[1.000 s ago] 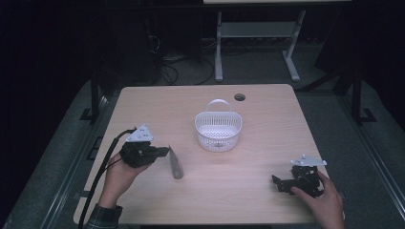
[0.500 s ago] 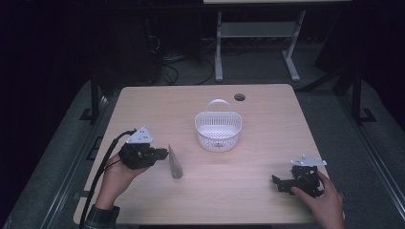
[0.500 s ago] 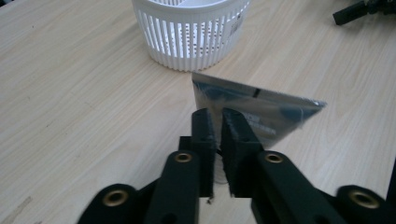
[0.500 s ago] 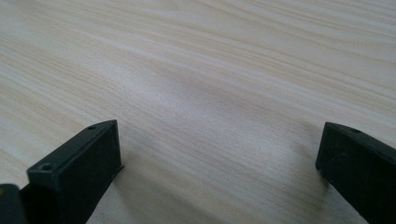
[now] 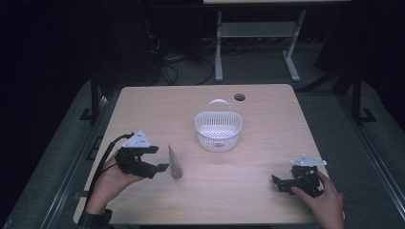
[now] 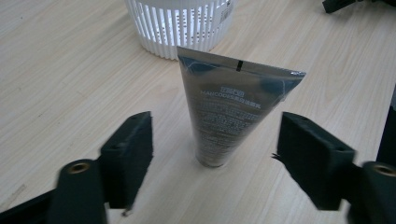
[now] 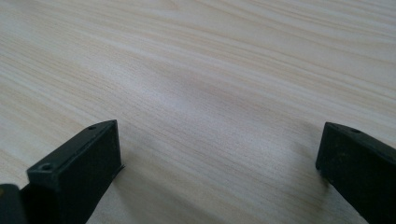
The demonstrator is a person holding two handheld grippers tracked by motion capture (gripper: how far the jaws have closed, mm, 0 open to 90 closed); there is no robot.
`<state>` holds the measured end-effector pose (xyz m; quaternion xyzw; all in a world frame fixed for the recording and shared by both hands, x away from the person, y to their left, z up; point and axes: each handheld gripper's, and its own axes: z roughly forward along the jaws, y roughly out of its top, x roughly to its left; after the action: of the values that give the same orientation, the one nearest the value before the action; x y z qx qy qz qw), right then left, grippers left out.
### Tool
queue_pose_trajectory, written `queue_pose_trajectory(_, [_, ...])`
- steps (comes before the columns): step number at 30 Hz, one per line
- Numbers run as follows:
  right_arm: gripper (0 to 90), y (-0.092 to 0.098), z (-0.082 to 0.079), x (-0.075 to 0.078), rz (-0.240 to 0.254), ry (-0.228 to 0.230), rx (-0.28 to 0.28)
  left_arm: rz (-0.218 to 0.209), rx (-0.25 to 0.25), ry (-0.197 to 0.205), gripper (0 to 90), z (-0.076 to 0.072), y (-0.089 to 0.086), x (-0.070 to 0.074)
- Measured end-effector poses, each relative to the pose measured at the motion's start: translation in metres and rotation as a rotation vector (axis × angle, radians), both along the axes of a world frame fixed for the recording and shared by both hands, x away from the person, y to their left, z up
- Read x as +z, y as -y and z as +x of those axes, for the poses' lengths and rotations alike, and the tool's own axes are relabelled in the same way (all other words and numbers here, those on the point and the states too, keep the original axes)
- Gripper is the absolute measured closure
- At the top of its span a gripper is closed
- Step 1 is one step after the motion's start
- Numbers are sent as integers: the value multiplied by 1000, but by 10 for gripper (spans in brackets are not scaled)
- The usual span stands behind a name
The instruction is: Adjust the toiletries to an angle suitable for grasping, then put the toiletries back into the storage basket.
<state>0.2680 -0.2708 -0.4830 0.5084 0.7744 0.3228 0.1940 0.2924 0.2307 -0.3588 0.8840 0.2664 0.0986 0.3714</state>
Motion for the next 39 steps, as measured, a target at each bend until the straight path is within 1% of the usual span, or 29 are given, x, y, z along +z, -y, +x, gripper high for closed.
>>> queue_pose_trajectory(2, [0,0,0,0,-1,0,1,3,-6,-6,172,1,0,0])
queue_pose_trajectory(4, [0,0,0,0,0,0,0,4,-7,-10,148,1,1,0])
queue_pose_trajectory(9, [0,0,0,0,0,0,0,19,-18,-13,134,3,2,2])
queue_pose_trajectory(13, [0,0,0,0,0,0,0,19,-31,-16,129,4,5,4])
queue_pose_trajectory(15, [0,0,0,0,0,0,0,30,-36,-12,128,5,7,5])
queue_pose_trajectory(20, [0,0,0,0,0,0,0,32,-42,-11,128,7,11,7])
queue_pose_trajectory(28, [0,0,0,0,0,0,0,45,-69,-9,128,11,20,10])
queue_pose_trajectory(32, [0,0,0,0,0,0,1,56,-86,-3,128,14,26,11])
queue_pose_trajectory(33, [0,0,0,0,1,0,0,53,-85,-5,128,14,28,12])
queue_pose_trajectory(35, [0,0,0,0,0,0,0,61,-94,-4,128,16,31,12])
queue_pose_trajectory(39, [0,0,0,0,2,-1,-1,65,-106,-10,128,19,39,11])
